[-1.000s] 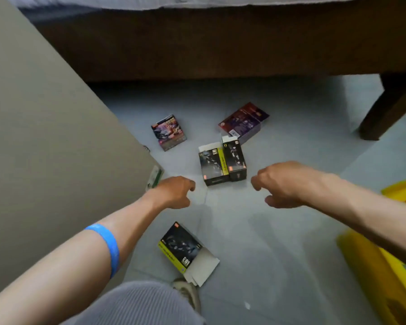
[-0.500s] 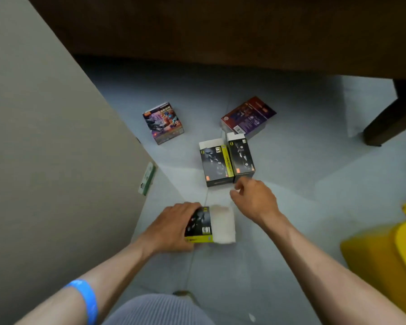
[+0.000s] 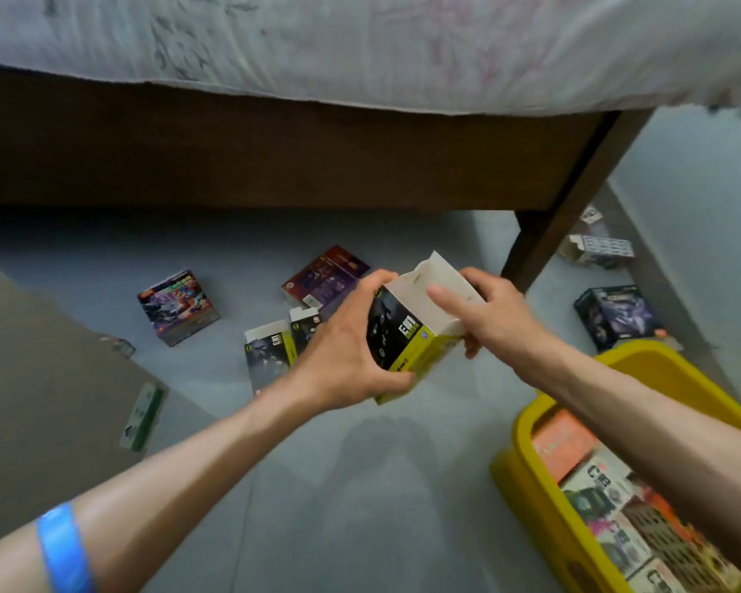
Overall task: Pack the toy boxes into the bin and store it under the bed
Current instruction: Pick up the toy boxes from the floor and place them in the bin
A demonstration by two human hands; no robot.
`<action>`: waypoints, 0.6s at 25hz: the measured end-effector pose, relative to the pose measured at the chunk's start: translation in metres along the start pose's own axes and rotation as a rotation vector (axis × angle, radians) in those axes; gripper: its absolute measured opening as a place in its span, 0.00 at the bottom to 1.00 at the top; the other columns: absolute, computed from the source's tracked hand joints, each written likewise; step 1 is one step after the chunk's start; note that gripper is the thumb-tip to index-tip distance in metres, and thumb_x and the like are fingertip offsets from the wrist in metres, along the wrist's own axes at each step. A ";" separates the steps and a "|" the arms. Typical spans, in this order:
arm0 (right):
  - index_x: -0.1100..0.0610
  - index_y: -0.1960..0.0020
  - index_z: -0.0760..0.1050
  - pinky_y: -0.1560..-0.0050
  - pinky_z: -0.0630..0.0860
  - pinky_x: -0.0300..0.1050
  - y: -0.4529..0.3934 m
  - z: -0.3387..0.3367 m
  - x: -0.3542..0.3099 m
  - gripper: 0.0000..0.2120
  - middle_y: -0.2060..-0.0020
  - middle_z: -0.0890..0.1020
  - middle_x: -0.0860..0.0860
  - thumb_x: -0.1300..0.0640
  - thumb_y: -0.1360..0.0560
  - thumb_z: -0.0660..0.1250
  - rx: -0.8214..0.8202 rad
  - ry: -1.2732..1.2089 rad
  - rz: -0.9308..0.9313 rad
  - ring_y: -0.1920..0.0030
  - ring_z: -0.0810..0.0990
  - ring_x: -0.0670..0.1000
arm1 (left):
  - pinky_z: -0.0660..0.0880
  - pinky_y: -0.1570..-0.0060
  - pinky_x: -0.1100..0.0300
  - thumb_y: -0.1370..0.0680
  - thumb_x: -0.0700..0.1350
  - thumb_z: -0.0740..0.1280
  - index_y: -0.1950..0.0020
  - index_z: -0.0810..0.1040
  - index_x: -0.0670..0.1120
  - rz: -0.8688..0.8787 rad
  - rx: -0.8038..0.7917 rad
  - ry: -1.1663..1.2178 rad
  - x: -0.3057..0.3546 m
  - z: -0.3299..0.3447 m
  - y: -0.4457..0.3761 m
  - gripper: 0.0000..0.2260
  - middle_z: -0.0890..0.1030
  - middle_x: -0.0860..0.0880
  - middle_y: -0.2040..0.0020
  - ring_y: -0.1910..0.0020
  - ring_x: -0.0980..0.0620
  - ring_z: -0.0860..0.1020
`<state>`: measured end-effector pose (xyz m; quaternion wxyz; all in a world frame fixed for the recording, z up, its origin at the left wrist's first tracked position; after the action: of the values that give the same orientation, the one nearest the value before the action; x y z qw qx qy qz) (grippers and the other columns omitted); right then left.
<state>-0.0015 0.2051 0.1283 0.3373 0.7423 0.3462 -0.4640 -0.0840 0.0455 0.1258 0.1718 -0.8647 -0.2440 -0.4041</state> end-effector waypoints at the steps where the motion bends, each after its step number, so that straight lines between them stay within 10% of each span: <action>1: 0.55 0.57 0.80 0.78 0.72 0.43 0.014 -0.033 0.017 0.17 0.69 0.79 0.51 0.41 0.26 0.68 0.122 -0.152 0.046 0.75 0.75 0.50 | 0.80 0.48 0.57 0.40 0.56 0.80 0.31 0.56 0.68 0.064 -0.051 -0.015 0.027 0.015 -0.010 0.46 0.72 0.64 0.43 0.44 0.59 0.76; 6: 0.57 0.60 0.82 0.64 0.77 0.48 0.094 -0.156 0.083 0.16 0.63 0.85 0.54 0.46 0.23 0.67 0.627 -0.655 0.152 0.64 0.82 0.55 | 0.81 0.56 0.60 0.40 0.60 0.77 0.35 0.57 0.68 0.234 -0.338 -0.109 0.129 0.120 -0.034 0.40 0.73 0.56 0.43 0.49 0.52 0.78; 11: 0.49 0.49 0.77 0.66 0.81 0.51 0.176 -0.212 0.118 0.13 0.63 0.82 0.47 0.41 0.21 0.62 0.690 -0.412 -0.037 0.62 0.81 0.54 | 0.80 0.54 0.51 0.40 0.60 0.77 0.34 0.57 0.63 0.327 -0.414 -0.265 0.190 0.208 -0.050 0.41 0.75 0.53 0.45 0.51 0.47 0.79; 15: 0.51 0.49 0.79 0.64 0.81 0.56 0.205 -0.225 0.172 0.13 0.63 0.83 0.50 0.43 0.25 0.71 0.733 -0.547 0.223 0.63 0.81 0.56 | 0.79 0.53 0.53 0.39 0.58 0.76 0.31 0.58 0.61 0.445 -0.582 -0.306 0.207 0.265 -0.025 0.42 0.73 0.53 0.44 0.50 0.50 0.76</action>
<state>0.3273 0.3152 0.0828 0.1797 0.6955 -0.0241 -0.6952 0.1800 0.2554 0.1270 -0.0354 -0.9592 0.0515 -0.2757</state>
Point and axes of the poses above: each hand's wrist, its own y-axis away from the middle knuckle, its own z-axis out of the palm, x = y × z, the point moved 8 cm from there along -y, towards the middle knuckle
